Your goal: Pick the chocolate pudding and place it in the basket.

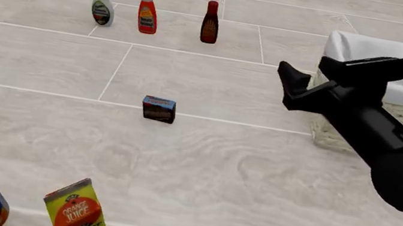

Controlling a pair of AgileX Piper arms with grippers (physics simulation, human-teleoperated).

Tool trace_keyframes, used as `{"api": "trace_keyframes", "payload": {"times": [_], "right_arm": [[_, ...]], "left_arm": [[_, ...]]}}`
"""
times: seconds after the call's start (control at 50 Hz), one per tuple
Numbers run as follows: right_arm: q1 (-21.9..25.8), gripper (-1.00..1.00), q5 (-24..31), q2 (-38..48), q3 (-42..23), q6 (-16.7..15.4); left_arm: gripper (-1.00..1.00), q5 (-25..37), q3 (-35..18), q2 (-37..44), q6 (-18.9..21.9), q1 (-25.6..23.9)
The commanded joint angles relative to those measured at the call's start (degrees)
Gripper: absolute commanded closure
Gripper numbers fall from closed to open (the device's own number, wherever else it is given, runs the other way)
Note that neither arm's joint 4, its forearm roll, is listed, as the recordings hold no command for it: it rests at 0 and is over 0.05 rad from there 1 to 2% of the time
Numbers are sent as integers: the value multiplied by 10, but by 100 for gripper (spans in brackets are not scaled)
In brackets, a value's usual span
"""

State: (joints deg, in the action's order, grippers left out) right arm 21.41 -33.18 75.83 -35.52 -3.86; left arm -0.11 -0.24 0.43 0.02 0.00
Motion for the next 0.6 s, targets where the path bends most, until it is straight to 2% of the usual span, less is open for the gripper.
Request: {"api": "trace_keyframes", "payload": {"times": [0.02, 0.6], "right_arm": [[20, -100, 10, 32, -40, -3], [70, -100, 66, 113, -154, -11]], "left_arm": [[-100, 0, 0, 0, 0, 0], [-100, 0, 0, 0, 0, 0]]}}
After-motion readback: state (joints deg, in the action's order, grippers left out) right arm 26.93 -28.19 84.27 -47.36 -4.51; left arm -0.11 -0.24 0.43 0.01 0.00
